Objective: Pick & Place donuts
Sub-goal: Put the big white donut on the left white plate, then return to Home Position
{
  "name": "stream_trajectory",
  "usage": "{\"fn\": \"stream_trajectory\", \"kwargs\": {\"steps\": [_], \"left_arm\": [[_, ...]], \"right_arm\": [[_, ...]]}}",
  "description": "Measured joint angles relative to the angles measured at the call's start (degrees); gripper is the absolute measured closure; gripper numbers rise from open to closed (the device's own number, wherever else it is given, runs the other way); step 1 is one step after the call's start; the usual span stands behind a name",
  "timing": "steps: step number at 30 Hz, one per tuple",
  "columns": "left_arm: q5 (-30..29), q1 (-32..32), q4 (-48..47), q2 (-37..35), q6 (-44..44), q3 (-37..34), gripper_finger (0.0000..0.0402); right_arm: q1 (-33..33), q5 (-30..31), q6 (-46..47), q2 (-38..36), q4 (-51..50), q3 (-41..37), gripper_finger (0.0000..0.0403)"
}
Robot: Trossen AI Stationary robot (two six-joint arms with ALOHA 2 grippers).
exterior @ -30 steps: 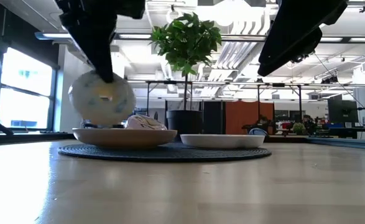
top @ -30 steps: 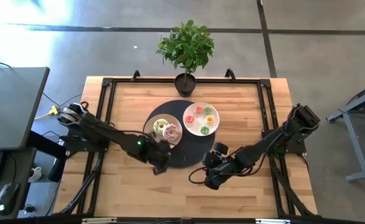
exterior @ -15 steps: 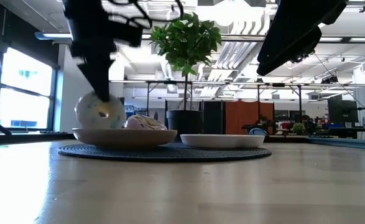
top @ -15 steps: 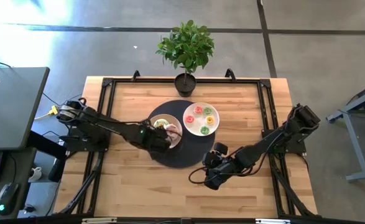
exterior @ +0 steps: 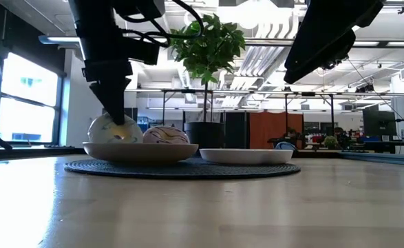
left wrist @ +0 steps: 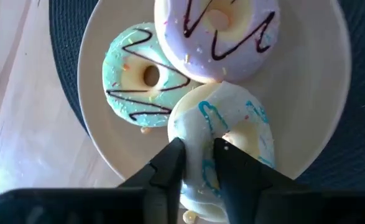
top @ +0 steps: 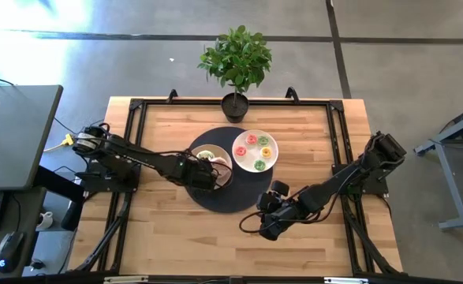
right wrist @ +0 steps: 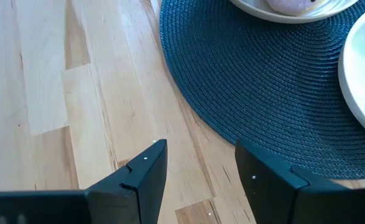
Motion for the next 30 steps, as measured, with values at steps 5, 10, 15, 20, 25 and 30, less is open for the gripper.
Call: {"fn": "stream_trajectory", "kwargs": {"steps": [5, 10, 15, 20, 25, 30], "left_arm": [[-1.90, 0.00, -1.27, 0.00, 3.37, 0.00, 0.0280], [-4.32, 0.00, -1.24, 0.02, 4.97, 0.00, 0.0269], [-4.53, 0.02, -0.75, 0.02, 3.45, 0.00, 0.0268], [-1.21, -0.04, -0.67, 0.02, 3.47, 0.00, 0.0268], [0.95, 0.02, -2.14, -0.39, 1.52, 1.44, 0.0268], [2.93, -0.97, -4.29, -4.69, -0.22, 6.40, 0.0268]], "right_arm": [[0.00, 0.00, 0.00, 0.00, 0.02, 0.00, 0.0217], [0.00, -0.02, -0.01, 0.00, 0.02, 0.00, 0.0217], [0.00, -0.02, -0.02, 0.00, 0.05, 0.00, 0.0217], [0.00, -0.02, -0.02, 0.00, 0.23, 0.00, 0.0217], [-0.04, 0.05, -0.02, 0.00, 0.24, 0.00, 0.0217], [-0.02, -1.49, -1.97, -1.99, -0.31, -0.01, 0.0217]]}}
